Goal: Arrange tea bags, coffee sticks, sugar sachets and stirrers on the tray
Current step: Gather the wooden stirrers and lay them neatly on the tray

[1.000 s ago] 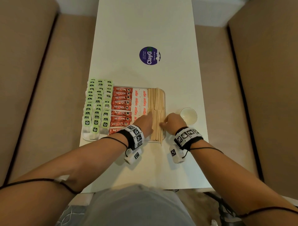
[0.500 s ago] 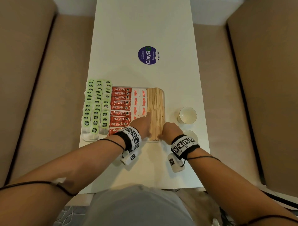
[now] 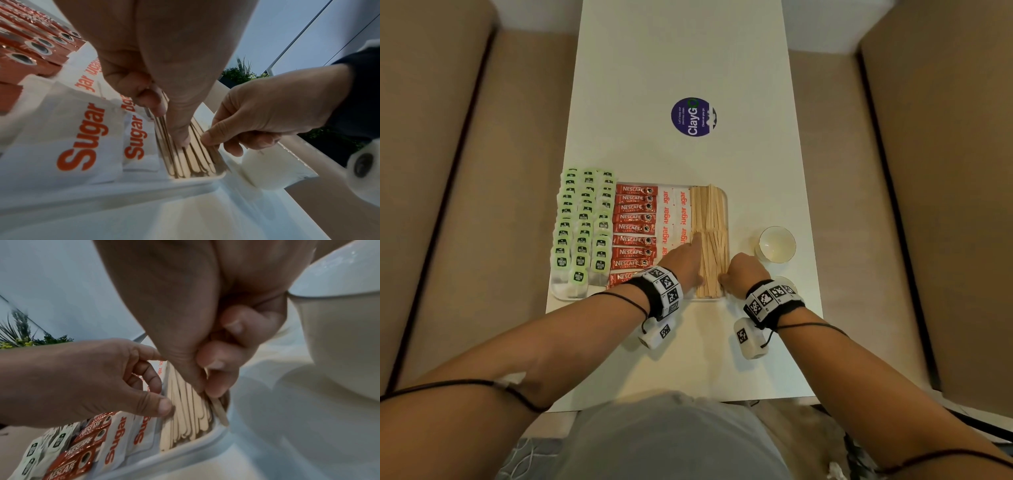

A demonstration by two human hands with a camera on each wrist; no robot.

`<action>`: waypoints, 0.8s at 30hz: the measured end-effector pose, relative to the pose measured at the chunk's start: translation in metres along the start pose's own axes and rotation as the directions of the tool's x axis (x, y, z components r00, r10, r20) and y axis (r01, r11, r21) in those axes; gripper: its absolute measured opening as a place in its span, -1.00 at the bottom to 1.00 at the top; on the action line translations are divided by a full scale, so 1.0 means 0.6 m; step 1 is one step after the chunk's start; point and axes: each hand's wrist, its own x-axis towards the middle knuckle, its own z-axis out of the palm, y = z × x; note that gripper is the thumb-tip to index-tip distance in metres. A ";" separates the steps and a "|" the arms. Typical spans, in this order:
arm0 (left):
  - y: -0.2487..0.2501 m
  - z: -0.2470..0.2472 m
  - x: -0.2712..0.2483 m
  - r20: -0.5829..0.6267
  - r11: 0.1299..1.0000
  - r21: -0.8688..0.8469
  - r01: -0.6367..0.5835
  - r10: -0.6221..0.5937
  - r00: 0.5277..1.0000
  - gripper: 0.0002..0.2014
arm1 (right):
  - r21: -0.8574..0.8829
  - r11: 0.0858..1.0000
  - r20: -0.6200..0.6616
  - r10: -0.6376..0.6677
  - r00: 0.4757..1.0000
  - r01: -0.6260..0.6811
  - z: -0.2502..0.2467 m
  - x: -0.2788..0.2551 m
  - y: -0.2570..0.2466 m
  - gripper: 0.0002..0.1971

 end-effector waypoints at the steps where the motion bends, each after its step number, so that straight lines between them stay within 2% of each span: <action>1: 0.000 0.001 0.001 0.009 1.000 -0.003 0.005 -0.005 1.000 0.08 | 0.000 1.000 -0.005 0.000 1.000 0.000 0.001 -0.001 -0.002 -0.81; 5: 0.002 0.004 0.004 0.016 1.000 -0.010 0.011 -0.011 1.000 0.10 | 0.014 1.000 0.028 -0.002 1.000 0.002 -0.004 0.000 -0.011 -0.85; 13: 0.005 0.003 -0.002 0.021 1.000 0.007 0.017 -0.018 1.000 0.10 | -0.027 0.999 -0.014 0.024 1.000 -0.024 -0.008 0.001 -0.009 -0.89; 20: -0.002 -0.007 -0.008 0.014 0.999 0.045 0.021 -0.022 1.000 0.05 | -0.104 0.994 -0.062 -0.045 0.997 0.039 -0.016 0.008 -0.003 -0.81; 24: -0.003 -0.010 -0.010 0.020 0.999 0.042 0.006 -0.006 1.000 0.02 | -0.167 0.984 -0.070 -0.079 0.994 0.067 -0.019 0.015 0.000 -0.89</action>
